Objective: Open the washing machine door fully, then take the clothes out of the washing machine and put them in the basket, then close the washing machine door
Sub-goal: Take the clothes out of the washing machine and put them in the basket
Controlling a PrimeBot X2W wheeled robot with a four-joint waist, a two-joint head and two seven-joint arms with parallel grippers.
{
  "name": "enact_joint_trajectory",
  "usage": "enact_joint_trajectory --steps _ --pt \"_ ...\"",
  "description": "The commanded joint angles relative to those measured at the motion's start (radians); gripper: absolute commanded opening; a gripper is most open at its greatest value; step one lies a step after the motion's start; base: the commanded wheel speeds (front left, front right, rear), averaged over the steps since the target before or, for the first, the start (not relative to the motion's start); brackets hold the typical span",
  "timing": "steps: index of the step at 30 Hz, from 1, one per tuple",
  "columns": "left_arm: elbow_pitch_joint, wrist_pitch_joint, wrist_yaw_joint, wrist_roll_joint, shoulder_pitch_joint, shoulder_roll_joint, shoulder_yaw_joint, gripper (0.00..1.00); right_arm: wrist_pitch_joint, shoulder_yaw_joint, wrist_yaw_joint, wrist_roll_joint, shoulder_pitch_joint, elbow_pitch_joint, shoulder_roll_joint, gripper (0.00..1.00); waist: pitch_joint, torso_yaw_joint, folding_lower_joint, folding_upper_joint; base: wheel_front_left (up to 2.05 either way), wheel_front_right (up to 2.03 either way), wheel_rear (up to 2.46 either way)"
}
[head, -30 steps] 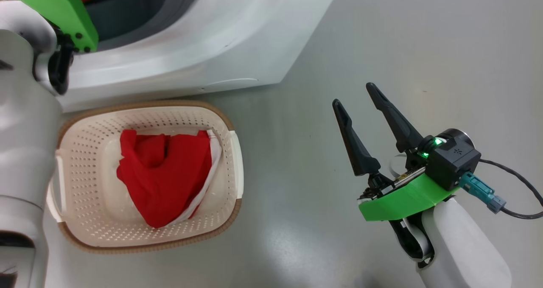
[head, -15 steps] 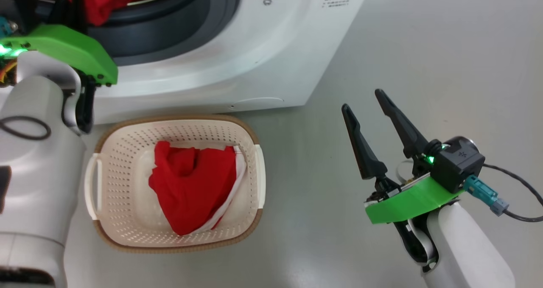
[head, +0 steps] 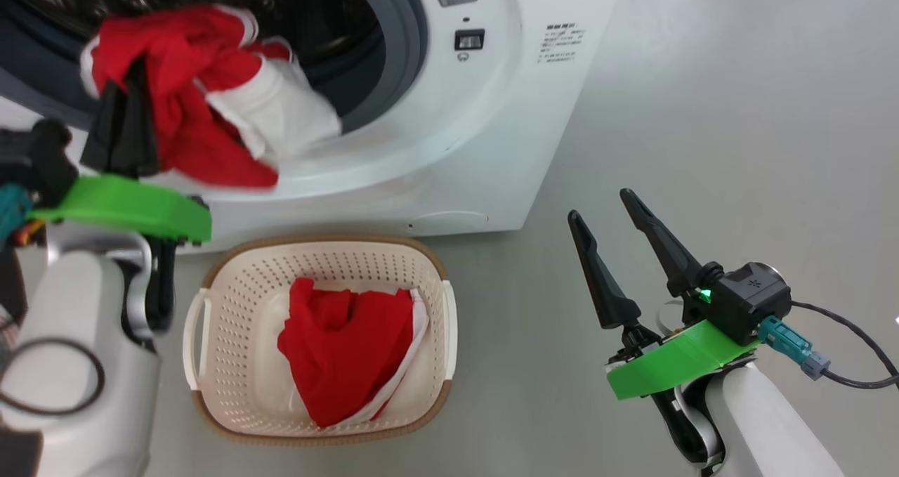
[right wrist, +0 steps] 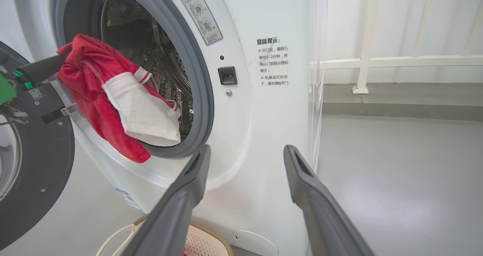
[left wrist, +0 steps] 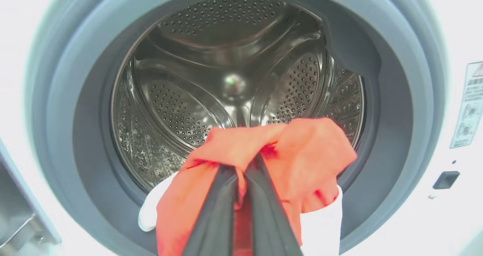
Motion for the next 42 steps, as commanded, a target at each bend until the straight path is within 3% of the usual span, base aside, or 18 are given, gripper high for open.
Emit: enact_joint_trajectory --steps 1,12,20,31,42 --pt "-0.043 -0.012 -0.002 0.008 0.021 0.035 0.039 0.0 -0.006 0.015 0.006 0.008 0.012 -0.022 0.006 1.0 -0.035 -0.002 0.0 -0.0001 0.0 0.0 0.0" --pt "-0.242 -0.012 0.001 0.056 0.258 -0.017 0.082 0.0 -0.006 0.024 0.006 0.023 0.055 -0.007 0.006 1.0 -0.13 -0.013 0.0 -0.0001 0.0 0.0 0.0" --pt "-0.281 -0.011 0.003 0.065 0.379 -0.046 0.056 0.0 -0.006 0.021 0.006 0.025 0.081 -0.006 0.006 1.0 -0.162 -0.017 0.0 -0.0001 0.0 0.0 0.0" --pt "-0.168 -0.009 -0.022 0.028 0.413 -0.087 0.019 0.0 -0.006 0.019 0.006 0.014 0.078 -0.015 0.006 1.0 -0.113 -0.023 0.0 -0.0001 0.0 0.0 0.0" --pt "0.168 0.003 -0.05 -0.048 0.3 -0.115 0.025 0.0 -0.006 0.016 0.006 0.006 0.044 -0.027 0.006 1.0 -0.015 -0.024 0.0 -0.0001 0.0 0.0 0.0"
